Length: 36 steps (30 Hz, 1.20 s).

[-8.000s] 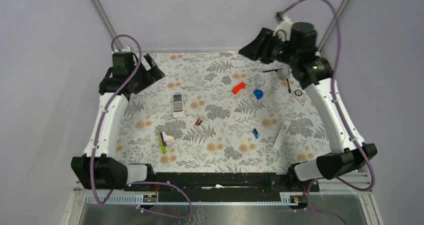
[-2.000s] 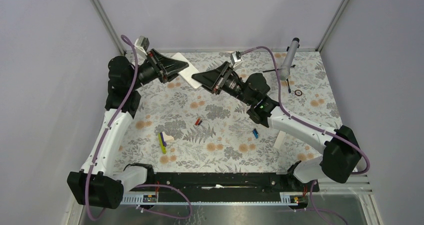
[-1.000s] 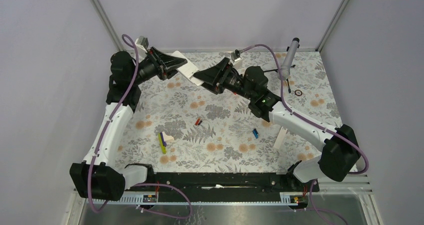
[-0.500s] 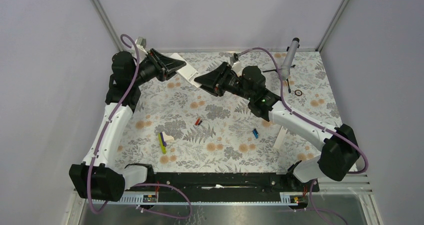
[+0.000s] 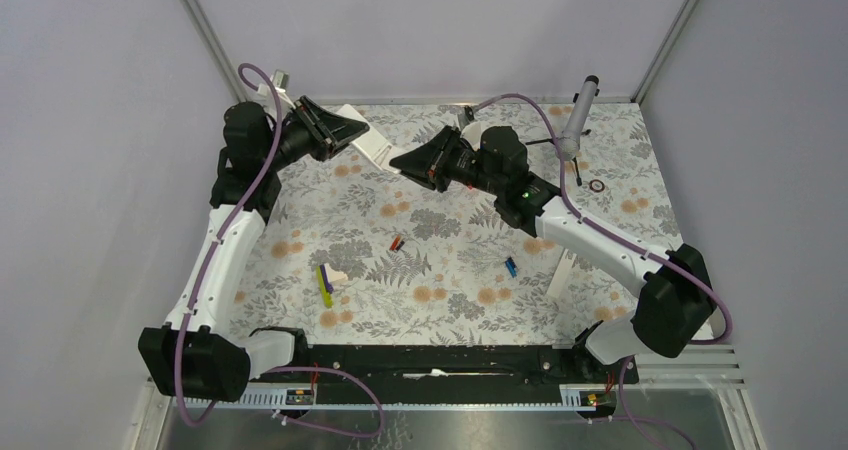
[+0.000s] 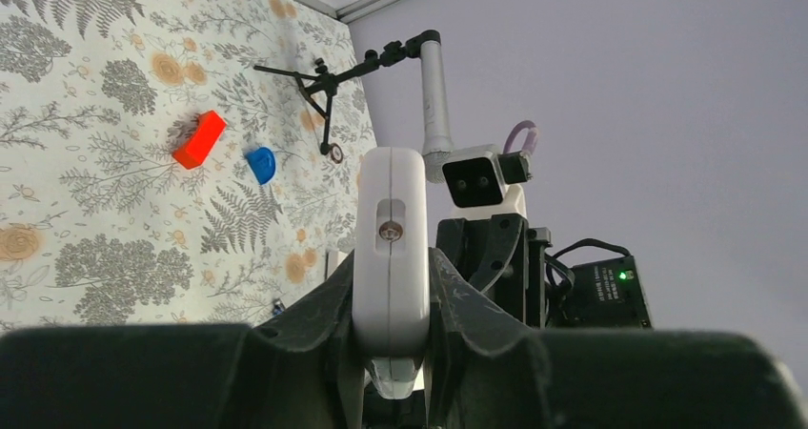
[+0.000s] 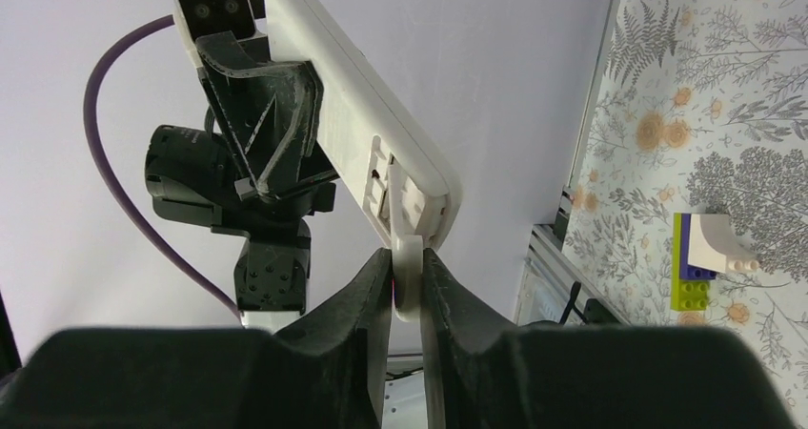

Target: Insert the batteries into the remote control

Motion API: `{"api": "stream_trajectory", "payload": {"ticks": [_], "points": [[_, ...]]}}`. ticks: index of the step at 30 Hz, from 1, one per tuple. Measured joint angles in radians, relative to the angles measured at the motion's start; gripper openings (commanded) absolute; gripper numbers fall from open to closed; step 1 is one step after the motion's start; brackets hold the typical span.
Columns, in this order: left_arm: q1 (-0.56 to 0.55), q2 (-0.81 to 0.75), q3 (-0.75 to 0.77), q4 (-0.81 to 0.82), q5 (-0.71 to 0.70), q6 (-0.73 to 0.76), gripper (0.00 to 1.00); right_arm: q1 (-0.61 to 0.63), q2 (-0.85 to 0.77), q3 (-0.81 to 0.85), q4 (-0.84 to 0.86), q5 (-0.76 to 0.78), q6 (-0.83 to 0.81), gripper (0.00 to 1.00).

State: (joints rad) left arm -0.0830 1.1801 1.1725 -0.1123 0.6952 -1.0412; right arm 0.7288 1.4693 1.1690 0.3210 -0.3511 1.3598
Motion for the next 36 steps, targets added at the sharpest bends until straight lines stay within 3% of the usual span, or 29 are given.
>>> {"api": "stream_trajectory", "payload": {"ticks": [8,12,20,31,36], "points": [[-0.001,0.0,0.04,-0.065,-0.034,0.126,0.0,0.0,0.0,0.0,0.026,0.002,-0.061,0.09],[-0.001,0.0,0.045,-0.127,-0.081,0.223,0.0,0.0,-0.009,0.0,0.035,0.025,-0.137,0.08],[0.0,-0.056,0.008,-0.235,-0.217,0.381,0.0,0.0,-0.036,-0.005,-0.109,0.177,-0.376,0.05],[0.003,-0.174,-0.005,-0.257,-0.308,0.428,0.0,0.004,0.284,-0.029,-0.289,0.21,-0.537,0.09],[0.003,-0.177,-0.006,-0.261,-0.307,0.428,0.0,0.005,0.355,-0.034,-0.341,0.209,-0.558,0.11]]}}
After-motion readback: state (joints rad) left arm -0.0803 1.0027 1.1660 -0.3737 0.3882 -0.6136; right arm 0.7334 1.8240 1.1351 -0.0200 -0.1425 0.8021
